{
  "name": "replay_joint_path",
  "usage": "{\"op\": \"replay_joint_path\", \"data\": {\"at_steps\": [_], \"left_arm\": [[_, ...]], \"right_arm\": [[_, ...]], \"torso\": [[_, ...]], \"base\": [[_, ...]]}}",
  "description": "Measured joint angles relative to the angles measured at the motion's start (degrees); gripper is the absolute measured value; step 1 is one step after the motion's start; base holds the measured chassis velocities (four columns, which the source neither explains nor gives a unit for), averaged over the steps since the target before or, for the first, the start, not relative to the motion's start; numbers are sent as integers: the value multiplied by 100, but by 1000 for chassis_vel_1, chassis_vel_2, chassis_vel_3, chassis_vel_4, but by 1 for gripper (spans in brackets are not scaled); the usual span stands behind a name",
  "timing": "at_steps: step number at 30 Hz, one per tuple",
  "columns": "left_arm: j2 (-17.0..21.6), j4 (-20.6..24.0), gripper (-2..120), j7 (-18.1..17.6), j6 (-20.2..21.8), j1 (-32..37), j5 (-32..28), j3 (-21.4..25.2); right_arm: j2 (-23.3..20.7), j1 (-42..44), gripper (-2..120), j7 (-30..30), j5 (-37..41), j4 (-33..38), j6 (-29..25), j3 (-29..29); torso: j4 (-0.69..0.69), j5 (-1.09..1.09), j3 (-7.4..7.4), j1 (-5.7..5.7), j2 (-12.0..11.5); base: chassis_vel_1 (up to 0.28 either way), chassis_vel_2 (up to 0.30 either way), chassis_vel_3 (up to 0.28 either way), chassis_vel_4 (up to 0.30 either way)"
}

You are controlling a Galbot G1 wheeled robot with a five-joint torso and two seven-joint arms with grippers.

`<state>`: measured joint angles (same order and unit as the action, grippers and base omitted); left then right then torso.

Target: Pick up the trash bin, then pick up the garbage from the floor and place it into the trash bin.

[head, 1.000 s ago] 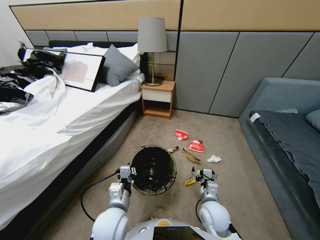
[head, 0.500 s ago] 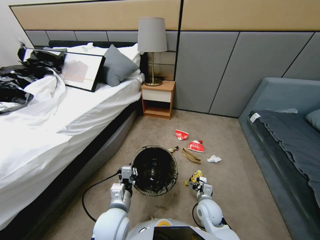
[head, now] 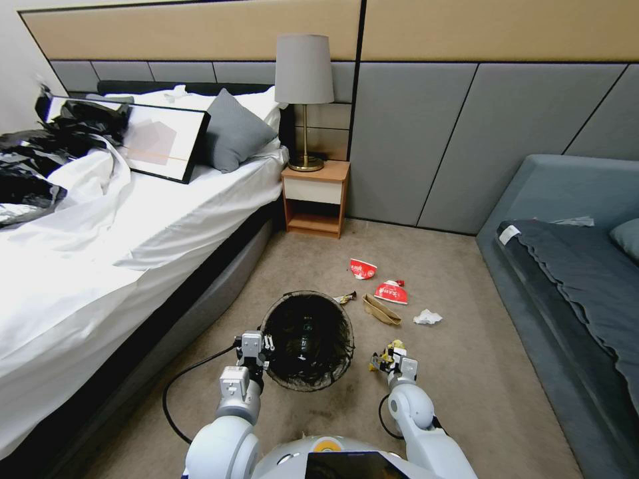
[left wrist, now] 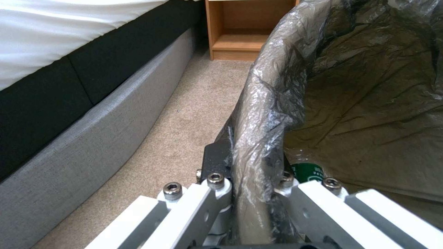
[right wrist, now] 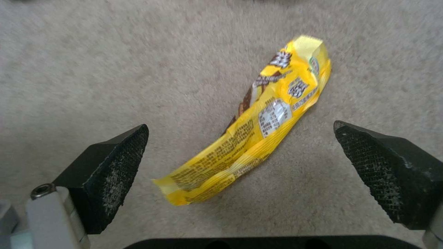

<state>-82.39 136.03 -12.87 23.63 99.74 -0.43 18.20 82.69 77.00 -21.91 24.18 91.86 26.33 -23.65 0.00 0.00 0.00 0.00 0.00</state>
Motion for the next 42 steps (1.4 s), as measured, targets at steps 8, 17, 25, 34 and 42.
{"op": "replay_joint_path", "data": {"at_steps": [8, 17, 25, 34, 42], "left_arm": [[0, -22, 2, -8, -3, -14, 2, -34], [6, -20, 2, -34, -20, -12, 2, -23], [7, -10, 2, -38, -21, -11, 3, -36], [8, -7, 2, -38, -24, -12, 2, -27], [8, -7, 2, -38, -25, -22, 0, -25]], "right_arm": [[60, -239, 100, 93, 10, -484, 12, -140], [49, -394, 80, 326, -87, -992, -198, -294], [84, -434, 56, 422, -132, -1151, -311, -311], [100, -448, 24, 482, -186, -1200, -376, -293], [95, -441, 0, 517, -221, -1200, -419, -296]], "torso": [[0, 0, 0, 0, 0], [0, 0, 0, 0, 0], [0, 0, 0, 0, 0], [1, 0, 0, 0, 0], [0, 0, 0, 0, 0]], "base": [[0, 0, 0, 0], [0, 0, 0, 0], [0, 0, 0, 0], [0, 0, 0, 0], [0, 0, 0, 0]]}}
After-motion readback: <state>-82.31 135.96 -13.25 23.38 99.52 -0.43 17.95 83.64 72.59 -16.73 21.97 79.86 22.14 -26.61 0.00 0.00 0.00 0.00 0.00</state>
